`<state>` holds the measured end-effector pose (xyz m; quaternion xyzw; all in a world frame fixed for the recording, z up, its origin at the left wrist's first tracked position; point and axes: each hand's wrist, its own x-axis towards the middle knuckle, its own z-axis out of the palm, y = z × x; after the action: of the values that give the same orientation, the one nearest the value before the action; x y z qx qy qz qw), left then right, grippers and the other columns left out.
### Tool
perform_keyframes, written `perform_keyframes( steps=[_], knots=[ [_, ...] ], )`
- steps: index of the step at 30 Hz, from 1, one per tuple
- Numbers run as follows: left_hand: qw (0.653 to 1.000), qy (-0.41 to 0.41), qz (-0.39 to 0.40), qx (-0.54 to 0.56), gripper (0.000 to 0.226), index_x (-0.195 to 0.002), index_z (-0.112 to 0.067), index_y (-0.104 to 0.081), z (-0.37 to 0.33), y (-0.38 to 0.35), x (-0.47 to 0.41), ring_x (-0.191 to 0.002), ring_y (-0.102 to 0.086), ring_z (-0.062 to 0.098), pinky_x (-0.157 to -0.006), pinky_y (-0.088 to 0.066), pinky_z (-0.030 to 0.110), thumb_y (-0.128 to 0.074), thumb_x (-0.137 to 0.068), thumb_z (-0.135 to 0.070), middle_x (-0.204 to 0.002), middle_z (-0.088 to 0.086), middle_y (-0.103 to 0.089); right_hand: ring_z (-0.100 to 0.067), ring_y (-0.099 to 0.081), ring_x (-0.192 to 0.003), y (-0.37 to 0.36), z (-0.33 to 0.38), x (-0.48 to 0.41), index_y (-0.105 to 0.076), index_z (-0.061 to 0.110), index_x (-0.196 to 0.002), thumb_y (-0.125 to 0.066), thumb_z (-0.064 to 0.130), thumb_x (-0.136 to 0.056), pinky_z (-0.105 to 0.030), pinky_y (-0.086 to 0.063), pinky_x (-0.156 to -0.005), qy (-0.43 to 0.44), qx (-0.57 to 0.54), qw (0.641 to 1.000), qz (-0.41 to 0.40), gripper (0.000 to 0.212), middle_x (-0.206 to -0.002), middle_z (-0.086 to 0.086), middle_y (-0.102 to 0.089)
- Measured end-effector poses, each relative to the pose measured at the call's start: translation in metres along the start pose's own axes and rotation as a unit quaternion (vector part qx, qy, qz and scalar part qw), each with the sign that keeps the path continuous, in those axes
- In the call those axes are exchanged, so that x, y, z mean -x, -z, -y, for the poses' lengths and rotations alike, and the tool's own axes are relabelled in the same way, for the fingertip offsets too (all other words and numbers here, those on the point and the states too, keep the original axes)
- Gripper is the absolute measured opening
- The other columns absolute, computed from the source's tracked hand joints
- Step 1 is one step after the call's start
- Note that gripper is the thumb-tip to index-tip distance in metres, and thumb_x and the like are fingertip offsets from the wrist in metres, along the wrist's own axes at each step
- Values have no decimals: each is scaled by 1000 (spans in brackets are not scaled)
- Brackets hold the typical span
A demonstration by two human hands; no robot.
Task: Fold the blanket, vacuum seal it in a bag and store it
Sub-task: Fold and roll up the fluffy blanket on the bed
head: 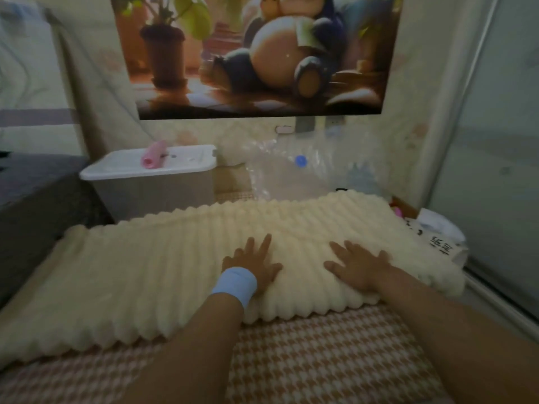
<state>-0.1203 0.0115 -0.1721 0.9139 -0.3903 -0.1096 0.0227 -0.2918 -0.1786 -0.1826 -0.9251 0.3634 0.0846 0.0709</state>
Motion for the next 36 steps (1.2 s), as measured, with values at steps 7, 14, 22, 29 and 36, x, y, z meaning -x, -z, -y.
perform_keyframes(
  steps=[7, 14, 22, 29, 36],
  knots=[
    [997, -31, -51, -49, 79, -152, -35, -9, -88, -3, -51, -147, -4, 32, -116, -5, 56, -25, -85, -75, -161, 1, 5, -26, -55, -115, 22, -35, -38, -65, 29, -116, -33, 50, -101, -47, -33, -103, 0, -135, 970, -202, 41, -126, 0, -64],
    [992, -60, 68, -84, 86, -145, -52, 13, -141, -30, -80, -144, 13, 44, -112, 0, 63, -24, -77, -87, -159, -6, 20, -35, -40, -133, 3, -119, -65, -40, 25, -144, -22, 55, -100, -57, -25, -110, -178, -152, 959, -161, 56, -146, -12, -43],
    [984, -107, -70, -122, 63, -147, -44, -19, -165, -9, -67, -142, -14, 32, -111, -12, 50, -35, -88, -58, -159, 2, -11, -35, -49, -127, -10, -194, -57, -45, 7, -143, -42, 50, -93, -41, -41, -105, -203, -276, 934, -97, 66, -143, -18, -50],
    [968, -224, -98, -48, 61, -146, -48, -20, -256, -6, -56, -144, -14, 28, -112, -15, 56, -28, -89, -70, -159, -7, -12, -32, -60, -103, 16, -219, -24, -61, 16, -116, -51, 40, -99, -37, -38, -84, -191, -36, 909, -369, 31, -114, -12, -64],
    [969, -188, 78, -138, 90, -148, -49, 6, -284, -58, -62, -145, 17, 34, -109, 3, 68, -28, -74, -87, -159, -8, 18, -34, -57, -106, -24, -249, -14, -59, 21, -126, -36, 55, -89, -48, -45, -92, -110, 22, 949, -294, 56, -118, -12, -60]
  ],
)
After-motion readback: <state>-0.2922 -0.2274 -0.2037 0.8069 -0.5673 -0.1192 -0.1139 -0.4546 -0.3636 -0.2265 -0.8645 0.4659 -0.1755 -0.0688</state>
